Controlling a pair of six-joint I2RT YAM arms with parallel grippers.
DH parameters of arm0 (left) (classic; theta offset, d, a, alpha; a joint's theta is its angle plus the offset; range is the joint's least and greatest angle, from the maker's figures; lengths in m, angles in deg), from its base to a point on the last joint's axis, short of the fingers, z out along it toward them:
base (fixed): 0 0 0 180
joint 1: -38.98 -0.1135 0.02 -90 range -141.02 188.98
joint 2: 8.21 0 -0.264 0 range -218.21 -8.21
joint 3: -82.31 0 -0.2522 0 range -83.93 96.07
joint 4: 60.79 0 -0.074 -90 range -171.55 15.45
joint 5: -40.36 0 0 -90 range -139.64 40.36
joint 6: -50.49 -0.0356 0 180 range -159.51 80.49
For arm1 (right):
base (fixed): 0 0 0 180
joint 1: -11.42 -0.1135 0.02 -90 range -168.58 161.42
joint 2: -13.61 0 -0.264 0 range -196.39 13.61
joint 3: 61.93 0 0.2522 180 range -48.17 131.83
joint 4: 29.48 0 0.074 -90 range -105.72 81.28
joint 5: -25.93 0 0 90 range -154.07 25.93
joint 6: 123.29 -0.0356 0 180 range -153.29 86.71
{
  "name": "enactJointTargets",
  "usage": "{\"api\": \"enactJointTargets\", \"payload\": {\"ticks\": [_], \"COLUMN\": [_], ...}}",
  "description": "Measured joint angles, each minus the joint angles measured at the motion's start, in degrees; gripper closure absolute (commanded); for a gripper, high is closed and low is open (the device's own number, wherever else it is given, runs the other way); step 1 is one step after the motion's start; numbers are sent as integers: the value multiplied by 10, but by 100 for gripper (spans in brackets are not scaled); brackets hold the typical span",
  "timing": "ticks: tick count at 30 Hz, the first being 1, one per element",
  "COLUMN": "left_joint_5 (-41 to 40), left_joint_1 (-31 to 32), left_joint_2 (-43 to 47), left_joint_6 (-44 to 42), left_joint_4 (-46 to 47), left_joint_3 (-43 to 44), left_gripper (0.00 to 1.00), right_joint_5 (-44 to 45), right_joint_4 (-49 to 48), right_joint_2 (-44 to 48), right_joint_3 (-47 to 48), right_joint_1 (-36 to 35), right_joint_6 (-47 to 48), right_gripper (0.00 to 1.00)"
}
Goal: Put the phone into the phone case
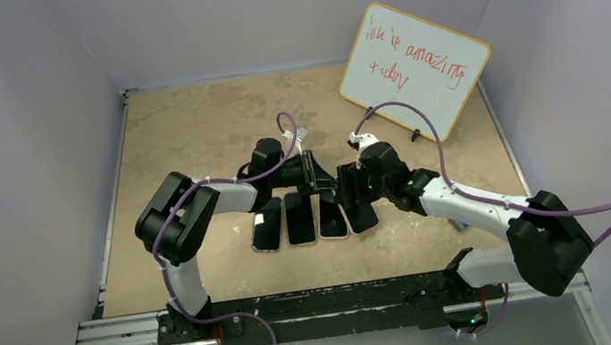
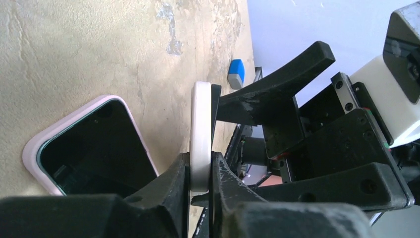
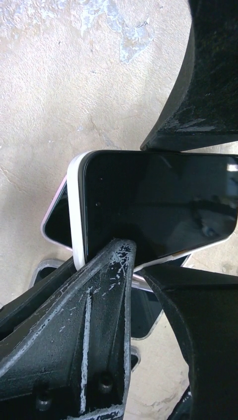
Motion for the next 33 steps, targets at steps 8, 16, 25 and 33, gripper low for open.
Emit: {"api": "enactJointTargets", "payload": {"ticks": [8,16,25,33], "left_joint_5": [15,47,135,241], "left_joint_1": [-1,-30,-126,-127], "left_joint_2": [1,45,166,215], "left_joint_6": [-14,-42,-56,-66], "left_joint_4": [-7,-35,-5,26], "left_joint_3": [2,2,-7,-7], "left_gripper": [100,100,100,100], "right_joint_5": [-2,-1,-93,-317], "right_joint_4": [17,31,28,-22], "right_joint_2": [25,130,161,179], "right_joint_3": [-1,0,69,67], "right_joint_1": [0,0,24,128], "right_joint_6": [-19,-30,-26,-65], "right_gripper": [1,1,9,20]}}
